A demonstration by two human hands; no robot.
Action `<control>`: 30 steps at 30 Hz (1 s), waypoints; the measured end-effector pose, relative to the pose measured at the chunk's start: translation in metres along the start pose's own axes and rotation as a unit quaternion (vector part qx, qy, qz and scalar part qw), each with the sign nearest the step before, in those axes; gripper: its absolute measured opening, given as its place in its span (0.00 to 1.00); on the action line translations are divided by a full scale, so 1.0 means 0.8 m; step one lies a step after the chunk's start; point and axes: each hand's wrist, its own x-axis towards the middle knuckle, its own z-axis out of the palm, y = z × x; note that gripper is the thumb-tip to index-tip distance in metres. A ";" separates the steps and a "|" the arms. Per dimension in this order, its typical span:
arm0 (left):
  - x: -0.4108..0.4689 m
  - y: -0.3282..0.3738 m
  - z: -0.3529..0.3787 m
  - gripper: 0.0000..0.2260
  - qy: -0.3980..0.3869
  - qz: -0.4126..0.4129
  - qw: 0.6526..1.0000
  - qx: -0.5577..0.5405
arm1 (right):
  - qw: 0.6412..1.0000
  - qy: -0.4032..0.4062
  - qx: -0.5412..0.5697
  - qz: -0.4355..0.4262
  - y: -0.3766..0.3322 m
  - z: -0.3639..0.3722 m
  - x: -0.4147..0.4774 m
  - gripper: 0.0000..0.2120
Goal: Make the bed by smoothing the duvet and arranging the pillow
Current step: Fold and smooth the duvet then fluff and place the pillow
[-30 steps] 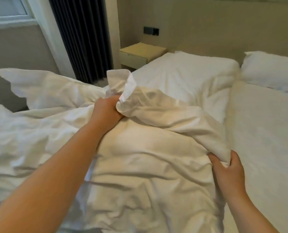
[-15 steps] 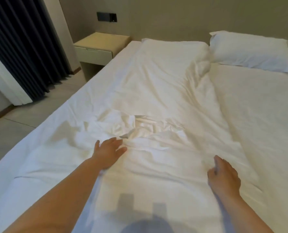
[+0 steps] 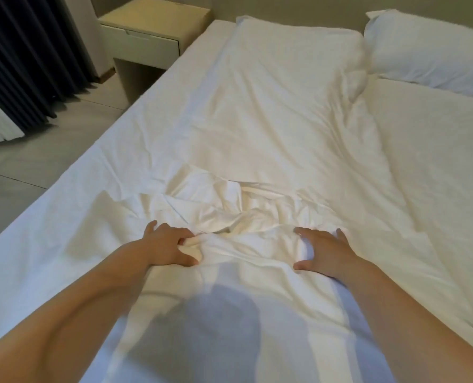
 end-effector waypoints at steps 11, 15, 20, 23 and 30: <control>-0.020 0.014 -0.010 0.30 -0.032 0.038 0.996 -0.076 | 0.922 0.367 0.056 -0.112 0.026 0.006 -0.039 0.18; -0.027 0.028 -0.035 0.25 -0.057 0.074 0.995 -0.041 | 0.910 0.390 0.074 -0.120 0.020 -0.006 -0.054 0.14; -0.035 0.041 -0.112 0.24 0.058 0.048 0.997 0.028 | 0.925 0.330 0.142 -0.122 0.023 -0.047 -0.059 0.23; -0.028 0.054 -0.158 0.15 0.141 0.045 0.987 0.064 | 0.918 0.336 0.159 -0.139 0.026 -0.087 -0.042 0.19; 0.077 0.072 -0.162 0.18 0.360 0.030 0.917 0.167 | 0.941 0.331 -0.039 0.053 0.037 -0.105 0.082 0.14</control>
